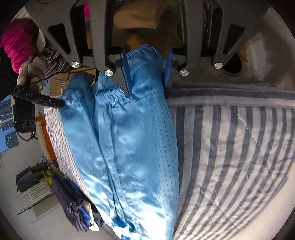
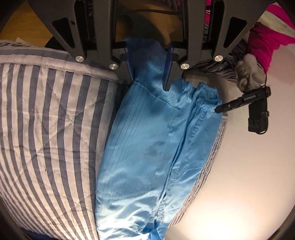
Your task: Fold large clothes
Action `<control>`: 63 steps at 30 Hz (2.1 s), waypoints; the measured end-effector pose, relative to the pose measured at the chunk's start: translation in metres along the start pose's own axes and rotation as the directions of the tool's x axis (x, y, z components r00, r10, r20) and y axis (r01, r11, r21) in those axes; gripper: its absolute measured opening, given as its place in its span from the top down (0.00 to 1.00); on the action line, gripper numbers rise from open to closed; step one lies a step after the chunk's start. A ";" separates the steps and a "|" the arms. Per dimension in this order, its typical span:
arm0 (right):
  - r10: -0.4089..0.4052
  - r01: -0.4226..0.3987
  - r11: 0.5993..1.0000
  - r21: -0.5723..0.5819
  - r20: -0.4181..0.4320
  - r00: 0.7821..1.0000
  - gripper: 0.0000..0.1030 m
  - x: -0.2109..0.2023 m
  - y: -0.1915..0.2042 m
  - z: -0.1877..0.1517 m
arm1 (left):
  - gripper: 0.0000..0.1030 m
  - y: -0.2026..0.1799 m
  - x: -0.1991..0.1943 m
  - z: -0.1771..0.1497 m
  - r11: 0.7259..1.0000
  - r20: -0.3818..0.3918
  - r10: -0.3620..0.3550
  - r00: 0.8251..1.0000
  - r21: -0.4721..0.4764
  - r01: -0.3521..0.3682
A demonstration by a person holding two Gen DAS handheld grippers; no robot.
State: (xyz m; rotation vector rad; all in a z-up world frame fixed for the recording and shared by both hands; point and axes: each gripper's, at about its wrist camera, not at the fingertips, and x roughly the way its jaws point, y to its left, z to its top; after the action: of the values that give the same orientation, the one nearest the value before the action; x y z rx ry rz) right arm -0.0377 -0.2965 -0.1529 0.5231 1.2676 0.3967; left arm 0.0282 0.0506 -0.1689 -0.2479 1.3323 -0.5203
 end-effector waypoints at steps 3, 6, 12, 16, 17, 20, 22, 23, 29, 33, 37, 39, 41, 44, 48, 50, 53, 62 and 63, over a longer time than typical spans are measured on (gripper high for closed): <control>0.042 -0.042 0.999 0.027 -0.030 0.999 0.74 0.009 -0.008 0.001 | 0.89 -0.005 0.003 0.000 1.000 -0.016 0.002 1.000 0.021 -0.002; 0.073 -0.071 0.996 0.047 -0.046 0.996 0.93 0.014 -0.012 0.001 | 0.95 -0.007 0.002 0.000 1.000 -0.009 -0.005 1.000 0.017 0.005; 0.122 -0.120 0.991 0.065 -0.014 0.992 0.97 0.007 -0.007 0.006 | 0.97 -0.010 -0.012 0.003 0.995 0.013 -0.089 0.996 -0.042 0.090; 0.164 -0.164 0.981 0.108 0.008 0.986 0.98 0.000 -0.010 0.010 | 0.97 -0.019 -0.023 0.012 0.992 0.027 -0.117 0.993 -0.044 0.118; 0.182 -0.183 0.975 0.124 0.016 0.983 0.98 -0.002 -0.011 0.012 | 0.97 -0.022 -0.027 0.015 0.992 0.033 -0.121 0.992 -0.041 0.122; 0.203 -0.208 0.968 0.141 0.053 0.978 0.98 -0.011 -0.011 0.022 | 0.97 -0.029 -0.037 0.031 0.990 0.060 -0.133 0.989 -0.030 0.135; 0.212 -0.222 0.965 0.139 0.083 0.974 0.98 -0.019 -0.012 0.032 | 0.97 -0.033 -0.043 0.044 0.990 0.082 -0.139 0.987 -0.022 0.141; 0.215 -0.226 0.964 0.138 0.094 0.972 0.98 -0.022 -0.011 0.036 | 0.98 -0.035 -0.046 0.052 0.990 0.094 -0.140 0.986 -0.020 0.142; 0.169 -0.186 0.979 0.088 0.170 0.971 0.98 -0.037 0.000 0.090 | 0.98 -0.042 -0.051 0.105 0.991 0.168 -0.126 0.978 -0.016 0.130; 0.106 -0.122 0.990 0.069 0.198 0.975 0.98 -0.034 0.003 0.132 | 0.98 -0.039 -0.043 0.148 0.995 0.206 -0.087 0.975 -0.032 0.096; 0.055 -0.077 0.993 0.090 0.219 0.974 0.98 -0.030 -0.008 0.171 | 0.98 -0.030 -0.028 0.189 0.997 0.210 -0.043 0.977 -0.058 0.056; 0.026 -0.053 0.993 0.110 0.232 0.972 0.98 -0.024 -0.019 0.192 | 0.98 -0.023 -0.019 0.203 0.996 0.207 -0.026 0.978 -0.078 0.043; 0.012 -0.044 0.990 0.133 0.233 0.972 0.98 -0.014 -0.026 0.208 | 0.98 -0.014 -0.008 0.219 0.993 0.200 -0.011 0.980 -0.112 0.034; -0.025 -0.012 0.986 0.164 0.217 0.976 0.98 -0.001 -0.037 0.224 | 0.98 -0.004 0.007 0.234 0.990 0.186 0.006 0.982 -0.137 0.020; -0.021 -0.017 0.980 0.197 0.190 0.981 0.97 0.011 -0.048 0.232 | 0.97 -0.004 0.022 0.242 0.993 0.172 0.039 0.984 -0.115 -0.019; -0.024 -0.014 0.981 0.196 0.190 0.982 0.97 0.012 -0.048 0.233 | 0.97 -0.005 0.026 0.245 0.993 0.169 0.048 0.984 -0.112 -0.029; -0.009 -0.032 0.976 0.214 0.186 0.982 0.88 0.010 -0.053 0.235 | 0.95 -0.005 0.029 0.248 0.992 0.165 0.055 0.985 -0.118 -0.036; 0.115 -0.204 0.941 0.269 0.312 0.943 0.55 -0.046 -0.080 0.226 | 0.52 -0.009 0.003 0.257 0.991 0.250 0.026 0.968 -0.133 0.007; 0.104 -0.191 0.949 0.252 0.320 0.942 0.55 -0.051 -0.078 0.225 | 0.52 -0.010 -0.002 0.258 0.992 0.268 0.029 0.963 -0.129 0.006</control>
State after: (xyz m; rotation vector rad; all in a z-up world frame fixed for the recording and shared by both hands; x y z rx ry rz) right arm 0.1663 -0.4224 -0.1102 0.8917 0.9919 0.2506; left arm 0.2746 0.0120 -0.1025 -0.4030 1.1011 -0.3755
